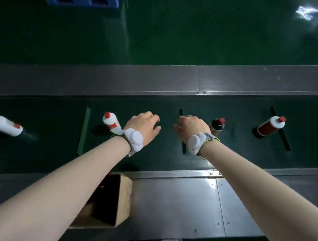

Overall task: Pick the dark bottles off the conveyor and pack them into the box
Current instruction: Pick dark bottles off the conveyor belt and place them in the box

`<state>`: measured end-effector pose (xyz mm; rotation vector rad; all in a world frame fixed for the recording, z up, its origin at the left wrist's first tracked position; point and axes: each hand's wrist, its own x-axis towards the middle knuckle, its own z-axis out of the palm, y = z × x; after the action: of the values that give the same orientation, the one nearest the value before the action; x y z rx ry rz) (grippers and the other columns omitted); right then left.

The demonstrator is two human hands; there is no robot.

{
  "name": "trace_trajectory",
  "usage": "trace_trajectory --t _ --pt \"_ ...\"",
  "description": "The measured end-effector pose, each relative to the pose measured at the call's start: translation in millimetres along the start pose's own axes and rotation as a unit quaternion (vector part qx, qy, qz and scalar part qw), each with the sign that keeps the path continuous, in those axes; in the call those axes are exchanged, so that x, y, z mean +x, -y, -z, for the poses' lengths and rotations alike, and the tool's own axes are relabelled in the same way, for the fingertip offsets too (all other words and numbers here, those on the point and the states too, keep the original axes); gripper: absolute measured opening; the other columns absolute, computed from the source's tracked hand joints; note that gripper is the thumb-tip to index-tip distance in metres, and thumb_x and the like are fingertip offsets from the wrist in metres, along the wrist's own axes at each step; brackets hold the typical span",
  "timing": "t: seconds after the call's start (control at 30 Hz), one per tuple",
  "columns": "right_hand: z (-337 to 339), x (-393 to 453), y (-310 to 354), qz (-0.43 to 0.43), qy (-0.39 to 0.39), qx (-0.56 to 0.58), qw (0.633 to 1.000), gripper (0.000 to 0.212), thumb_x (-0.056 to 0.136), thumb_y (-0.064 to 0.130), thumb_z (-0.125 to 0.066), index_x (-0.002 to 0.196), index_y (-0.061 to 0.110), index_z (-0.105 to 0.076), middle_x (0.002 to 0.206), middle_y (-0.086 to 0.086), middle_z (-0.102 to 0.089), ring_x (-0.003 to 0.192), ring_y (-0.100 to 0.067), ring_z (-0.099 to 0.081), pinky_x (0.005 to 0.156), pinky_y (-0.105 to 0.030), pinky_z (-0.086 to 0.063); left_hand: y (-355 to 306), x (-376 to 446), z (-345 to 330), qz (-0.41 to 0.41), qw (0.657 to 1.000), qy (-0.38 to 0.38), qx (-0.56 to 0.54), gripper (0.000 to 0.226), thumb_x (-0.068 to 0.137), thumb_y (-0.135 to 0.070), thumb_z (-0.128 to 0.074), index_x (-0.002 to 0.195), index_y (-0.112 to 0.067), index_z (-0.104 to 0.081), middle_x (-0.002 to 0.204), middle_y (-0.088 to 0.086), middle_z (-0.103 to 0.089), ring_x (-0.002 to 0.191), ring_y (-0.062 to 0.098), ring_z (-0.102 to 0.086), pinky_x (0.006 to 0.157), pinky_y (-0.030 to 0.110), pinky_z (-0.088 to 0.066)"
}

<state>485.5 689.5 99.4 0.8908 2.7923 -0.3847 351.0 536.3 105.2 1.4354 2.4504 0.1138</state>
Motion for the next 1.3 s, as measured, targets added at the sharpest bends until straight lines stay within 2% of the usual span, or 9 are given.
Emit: trace_trajectory --t 0.17,0.33,0.5,0.7,0.8,0.9,1.0,1.1,1.3 --pt "-4.8 32.4 -88.9 -0.051 0.014 -0.015 0.998 0.028 0.103 0.039 -0.05 0.102 0.014 -0.062 0.107 -0.007 -0.067 0.094 -0.033 -0.066 0.068 -0.035 -0.041 -56.3 75.2 -27.0 -0.034 0.999 0.034 0.018 0.039 0.111 -0.043 -0.044 0.138 -0.02 -0.061 0.138 0.004 -0.063 0.125 0.028 -0.062 0.103 0.045 -0.05" --pt "-28.3 75.4 -167.6 -0.099 0.032 -0.035 0.994 0.028 0.098 0.036 -0.051 0.107 0.015 -0.067 0.111 -0.01 -0.067 0.101 -0.035 -0.064 0.074 -0.036 -0.049 -85.5 142.5 -64.3 -0.018 0.997 0.075 0.024 0.04 0.111 -0.043 -0.042 0.136 -0.018 -0.061 0.137 0.006 -0.063 0.122 0.031 -0.062 0.099 0.044 -0.051" --pt "-59.7 114.7 -220.6 -0.128 0.058 -0.061 0.988 0.032 0.098 0.036 -0.056 0.12 0.013 -0.062 0.121 -0.014 -0.06 0.113 -0.037 -0.057 0.079 -0.04 -0.042 -93.6 172.8 -102.9 0.003 0.996 0.091 0.02 0.04 0.111 -0.044 -0.043 0.134 -0.017 -0.062 0.134 0.007 -0.064 0.119 0.031 -0.064 0.092 0.043 -0.053" --pt "-111.8 137.0 -252.9 -0.15 0.116 -0.047 0.981 0.038 0.094 0.033 -0.06 0.125 0.012 -0.057 0.125 -0.017 -0.052 0.113 -0.042 -0.056 0.079 -0.041 -0.04 -84.6 193.0 -144.8 0.011 0.994 0.108 0.025 0.039 0.111 -0.044 -0.043 0.133 -0.018 -0.062 0.133 0.006 -0.065 0.12 0.031 -0.063 0.088 0.042 -0.051" --pt "-125.4 138.2 -261.0 -0.156 0.084 -0.027 0.984 0.037 0.094 0.024 -0.057 0.126 0.007 -0.055 0.119 -0.019 -0.05 0.105 -0.044 -0.059 0.077 -0.044 -0.046 -78.1 189.5 -157.6 0.017 0.992 0.12 0.031 0.039 0.111 -0.044 -0.043 0.133 -0.019 -0.062 0.132 0.005 -0.064 0.12 0.03 -0.062 0.086 0.041 -0.051" --pt "-133.5 146.0 -267.9 -0.161 0.05 -0.04 0.985 0.05 0.094 0.017 -0.057 0.14 0.004 -0.043 0.123 -0.023 -0.048 0.106 -0.044 -0.055 0.075 -0.046 -0.046 -72.0 181.1 -165.2 0.021 0.99 0.134 0.035 0.039 0.111 -0.045 -0.043 0.132 -0.019 -0.062 0.131 0.004 -0.065 0.12 0.029 -0.062 0.086 0.042 -0.054" --pt "-139.0 157.6 -276.1 -0.168 0.084 -0.055 0.981 0.036 0.087 0.014 -0.06 0.121 0.006 -0.056 0.12 -0.019 -0.054 0.107 -0.042 -0.057 0.07 -0.04 -0.043 -66.5 172.3 -168.7 0.026 0.991 0.128 0.025 0.038 0.11 -0.045 -0.043 0.132 -0.02 -0.063 0.13 0.003 -0.065 0.119 0.028 -0.061 0.084 0.041 -0.053" --pt "-146.9 155.8 -276.1 -0.168 0.098 -0.051 0.98 0.041 0.072 0.011 -0.064 0.112 0.009 -0.056 0.113 -0.015 -0.059 0.102 -0.039 -0.062 0.067 -0.038 -0.044 -59.2 157.5 -169.4 0.034 0.991 0.126 0.012 0.038 0.11 -0.045 -0.044 0.132 -0.021 -0.063 0.129 0.002 -0.065 0.119 0.028 -0.061 0.083 0.04 -0.052" --pt "-134.0 129.9 -250.7 -0.115 0.068 -0.064 0.989 0.018 0.087 0.023 -0.05 0.1 0.012 -0.053 0.105 -0.013 -0.061 0.093 -0.036 -0.063 0.066 -0.038 -0.046 -46.0 133.8 -147.6 0.028 0.994 0.108 0.02 0.035 0.11 -0.044 -0.044 0.127 -0.022 -0.064 0.124 -0.001 -0.066 0.116 0.026 -0.061 0.077 0.037 -0.048"
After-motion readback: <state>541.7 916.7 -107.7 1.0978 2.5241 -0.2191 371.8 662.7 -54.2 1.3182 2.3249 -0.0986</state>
